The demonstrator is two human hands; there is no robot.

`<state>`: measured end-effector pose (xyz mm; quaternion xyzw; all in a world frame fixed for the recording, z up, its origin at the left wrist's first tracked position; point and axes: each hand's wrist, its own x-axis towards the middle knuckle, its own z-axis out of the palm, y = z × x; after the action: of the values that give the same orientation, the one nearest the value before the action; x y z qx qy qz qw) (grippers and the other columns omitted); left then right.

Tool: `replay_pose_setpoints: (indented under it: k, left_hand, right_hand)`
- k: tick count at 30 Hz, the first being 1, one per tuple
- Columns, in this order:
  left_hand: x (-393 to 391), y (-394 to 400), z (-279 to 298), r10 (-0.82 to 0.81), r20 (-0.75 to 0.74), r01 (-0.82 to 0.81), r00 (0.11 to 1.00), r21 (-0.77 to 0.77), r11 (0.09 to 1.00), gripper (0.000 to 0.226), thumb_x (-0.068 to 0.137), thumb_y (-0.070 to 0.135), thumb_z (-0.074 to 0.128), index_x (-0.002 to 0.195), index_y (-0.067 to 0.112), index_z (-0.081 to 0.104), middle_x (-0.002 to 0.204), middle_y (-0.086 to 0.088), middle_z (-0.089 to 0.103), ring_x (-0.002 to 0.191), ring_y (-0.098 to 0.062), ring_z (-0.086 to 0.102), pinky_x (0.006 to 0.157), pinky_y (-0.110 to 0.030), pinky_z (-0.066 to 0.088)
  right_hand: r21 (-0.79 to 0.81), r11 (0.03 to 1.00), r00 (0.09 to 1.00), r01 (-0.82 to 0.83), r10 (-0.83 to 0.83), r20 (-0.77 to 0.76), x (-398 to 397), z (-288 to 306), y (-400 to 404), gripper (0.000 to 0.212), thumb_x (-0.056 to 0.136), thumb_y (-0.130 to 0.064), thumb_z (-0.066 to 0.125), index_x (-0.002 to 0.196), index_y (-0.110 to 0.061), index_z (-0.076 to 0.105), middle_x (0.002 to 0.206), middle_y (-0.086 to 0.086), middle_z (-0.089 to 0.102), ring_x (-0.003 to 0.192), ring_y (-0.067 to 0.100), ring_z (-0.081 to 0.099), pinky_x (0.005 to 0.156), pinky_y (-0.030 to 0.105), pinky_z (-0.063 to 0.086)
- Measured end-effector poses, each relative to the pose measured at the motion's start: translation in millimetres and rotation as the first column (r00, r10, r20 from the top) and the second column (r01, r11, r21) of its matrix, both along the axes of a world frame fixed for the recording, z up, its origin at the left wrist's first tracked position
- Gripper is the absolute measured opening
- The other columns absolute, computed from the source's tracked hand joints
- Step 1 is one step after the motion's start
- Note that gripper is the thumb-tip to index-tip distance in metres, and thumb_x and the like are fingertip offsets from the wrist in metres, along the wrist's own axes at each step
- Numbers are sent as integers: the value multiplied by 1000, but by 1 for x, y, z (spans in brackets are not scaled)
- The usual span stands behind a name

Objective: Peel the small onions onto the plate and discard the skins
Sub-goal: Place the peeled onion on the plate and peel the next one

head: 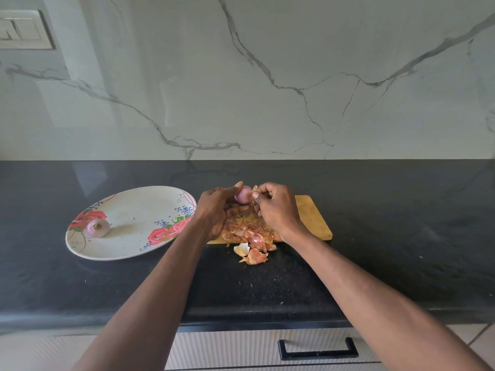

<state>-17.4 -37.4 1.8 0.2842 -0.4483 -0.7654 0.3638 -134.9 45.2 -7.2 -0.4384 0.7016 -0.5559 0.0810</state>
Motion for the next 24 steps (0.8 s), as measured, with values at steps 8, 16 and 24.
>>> replay_pose_setpoints:
  k: [8,16,24]
  left_hand:
    - [3,-1,0,-29,-16,30,999,41,999,26,93,6,67,113,-11,65,88,-24,72,69,-29,72,66,-33,64]
    - [7,1,6,-59,-83,65,995,77,995,12,96,6,61,101,-3,66,81,-22,71,70,-28,70,59,-25,60]
    - [9,-2,5,37,-151,-27,988,71,997,11,98,7,58,102,1,65,79,-17,71,64,-23,69,58,-23,57]
  right_hand:
    - [-44,990,931,-135,142,335,3,8,5,19,97,-3,58,80,-6,67,61,4,59,56,14,53,53,27,44]
    - [-205,943,698,-261,331,635,-1,15,9,18,93,9,54,82,-3,62,67,7,58,56,12,54,50,21,44]
    - [-170,903,679,-395,412,607,-4,22,15,17,92,9,56,81,-4,61,67,7,57,54,11,51,46,18,41]
